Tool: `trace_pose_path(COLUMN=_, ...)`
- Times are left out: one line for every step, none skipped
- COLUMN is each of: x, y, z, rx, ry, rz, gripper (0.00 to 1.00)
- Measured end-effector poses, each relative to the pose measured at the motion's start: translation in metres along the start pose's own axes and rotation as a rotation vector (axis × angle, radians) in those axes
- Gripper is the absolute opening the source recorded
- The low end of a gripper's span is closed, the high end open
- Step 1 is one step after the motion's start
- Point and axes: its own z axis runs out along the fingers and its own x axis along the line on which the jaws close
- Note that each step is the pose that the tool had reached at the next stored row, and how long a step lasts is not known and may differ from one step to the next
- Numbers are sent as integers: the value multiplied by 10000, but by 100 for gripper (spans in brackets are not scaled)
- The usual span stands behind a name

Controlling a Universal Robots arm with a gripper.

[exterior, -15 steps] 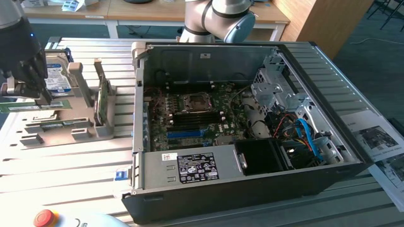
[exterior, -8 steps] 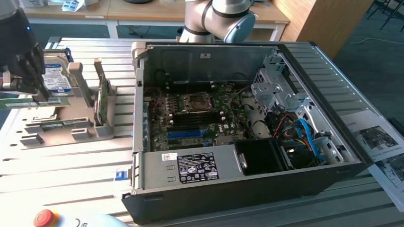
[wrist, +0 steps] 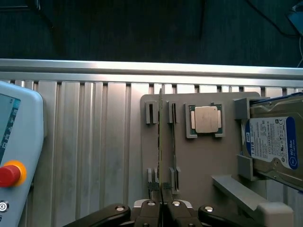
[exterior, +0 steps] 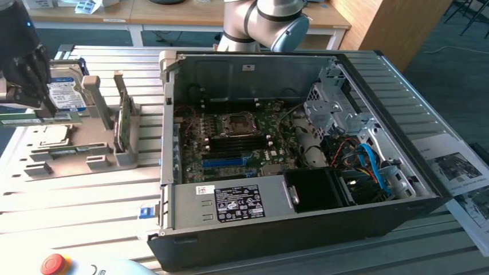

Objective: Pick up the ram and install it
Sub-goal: 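Pick up the ram and move it above insertion slot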

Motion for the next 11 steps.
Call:
trace_pose_path(x=0, y=1, z=-14, rx=1, ry=0, rz=0, gripper=12)
trace_pose_path(x=-1, y=2, z=-29, rx=2, ry=0, rz=0, gripper=12)
trace_pose_path(x=-1, y=2, z=-46, rx=2, ry=1, rz=0, gripper=12)
trace_pose_path(x=-2, y=3, z=-62, rx=1, ry=1, rz=0, gripper=12)
trace_pose_path(x=-2, y=4, z=-78, rx=1, ry=2, rz=0, gripper=12)
trace_pose_path(x=-2, y=5, z=-94, rx=1, ry=2, rz=0, gripper=12)
trace_pose_path(x=-3, y=5, z=-109, rx=1, ry=2, rz=1, gripper=12)
trace_pose_path(x=-3, y=6, z=-125, rx=1, ry=2, rz=0, gripper=12)
trace_pose_path(x=-4, y=7, z=-141, rx=0, ry=2, rz=1, gripper=12)
trace_pose_path(x=-4, y=8, z=-157, rx=1, ry=2, rz=0, gripper=12)
trace_pose_path(x=-4, y=8, z=-172, rx=1, ry=4, rz=0, gripper=12)
